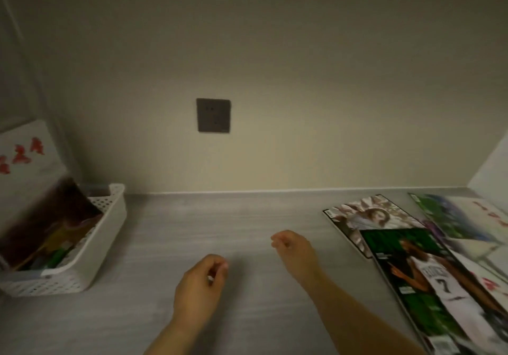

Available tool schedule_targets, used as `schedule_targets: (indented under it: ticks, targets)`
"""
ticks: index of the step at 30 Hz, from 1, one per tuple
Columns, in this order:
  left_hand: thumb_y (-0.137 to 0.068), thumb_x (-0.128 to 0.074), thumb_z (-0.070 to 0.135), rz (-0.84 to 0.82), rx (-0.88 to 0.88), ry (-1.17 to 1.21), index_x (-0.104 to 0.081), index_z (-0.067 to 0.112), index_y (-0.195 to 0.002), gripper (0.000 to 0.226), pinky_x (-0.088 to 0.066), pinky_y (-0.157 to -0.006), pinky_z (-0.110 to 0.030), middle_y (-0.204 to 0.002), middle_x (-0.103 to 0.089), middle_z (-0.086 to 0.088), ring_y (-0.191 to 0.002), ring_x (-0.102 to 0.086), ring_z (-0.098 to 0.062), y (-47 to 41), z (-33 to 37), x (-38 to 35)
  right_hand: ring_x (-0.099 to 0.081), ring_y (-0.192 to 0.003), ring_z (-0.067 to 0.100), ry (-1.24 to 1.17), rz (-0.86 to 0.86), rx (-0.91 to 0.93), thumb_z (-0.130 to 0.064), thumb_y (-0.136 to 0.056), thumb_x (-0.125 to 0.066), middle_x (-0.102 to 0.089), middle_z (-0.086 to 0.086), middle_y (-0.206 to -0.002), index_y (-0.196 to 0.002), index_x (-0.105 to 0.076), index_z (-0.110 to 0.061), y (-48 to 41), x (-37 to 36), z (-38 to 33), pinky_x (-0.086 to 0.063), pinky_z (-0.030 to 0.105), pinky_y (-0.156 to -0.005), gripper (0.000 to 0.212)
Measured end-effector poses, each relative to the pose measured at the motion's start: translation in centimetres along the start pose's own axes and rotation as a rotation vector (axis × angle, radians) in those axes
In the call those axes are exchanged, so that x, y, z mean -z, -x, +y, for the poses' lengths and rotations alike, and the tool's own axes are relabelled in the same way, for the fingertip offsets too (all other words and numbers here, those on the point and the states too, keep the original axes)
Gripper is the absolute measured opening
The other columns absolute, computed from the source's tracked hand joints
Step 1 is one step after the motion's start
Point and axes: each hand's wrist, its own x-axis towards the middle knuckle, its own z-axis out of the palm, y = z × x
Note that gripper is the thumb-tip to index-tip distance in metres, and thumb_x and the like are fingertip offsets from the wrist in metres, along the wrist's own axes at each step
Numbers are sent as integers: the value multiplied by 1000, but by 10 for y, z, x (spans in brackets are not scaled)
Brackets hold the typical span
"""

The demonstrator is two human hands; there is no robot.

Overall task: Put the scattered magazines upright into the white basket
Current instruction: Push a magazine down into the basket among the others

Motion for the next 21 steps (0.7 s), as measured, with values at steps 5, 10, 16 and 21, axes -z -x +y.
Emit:
schedule_targets:
  ticks: [5, 10, 16, 21]
  targets:
    - [-84, -57, 19, -179, 2, -74, -45, 43, -60, 36, -39, -65, -22, -67, -55, 17, -72, -59, -18, 14, 36, -96, -56, -98, 22, 291, 112, -209, -15, -92, -42, -60, 14, -117, -118, -54, -5, 6, 120, 110, -45, 33, -88, 30]
    - [-87, -53, 22, -379, -51, -198, -64, 22, -92, 13, -36, -71, -18, -102, -65, -3, -92, -58, -16, 28, 60, -178, -51, -114, 26, 391, 275, -399, -29, -91, -44, -57, 10, -123, -120, -53, -13, 23, 202, 209, -41, 39, -100, 35]
    - [-89, -45, 39, -621, -143, -422, -51, 20, -120, 37, -33, -91, -18, -126, -54, -4, -115, -49, -18, 42, 89, -257, -7, -142, 28, 577, 158, -616, -53, -89, -32, -8, 5, -155, -142, -14, -26, 40, 236, 287, -6, 45, -116, 62]
    - [-90, -41, 42, -695, -124, -550, -39, 18, -130, 47, -28, -104, -26, -141, -35, -5, -128, -31, -25, 42, 111, -302, -2, -143, 28, 595, 162, -581, -59, -87, -27, -2, 5, -156, -143, -4, -28, 39, 230, 302, -1, 45, -116, 68]
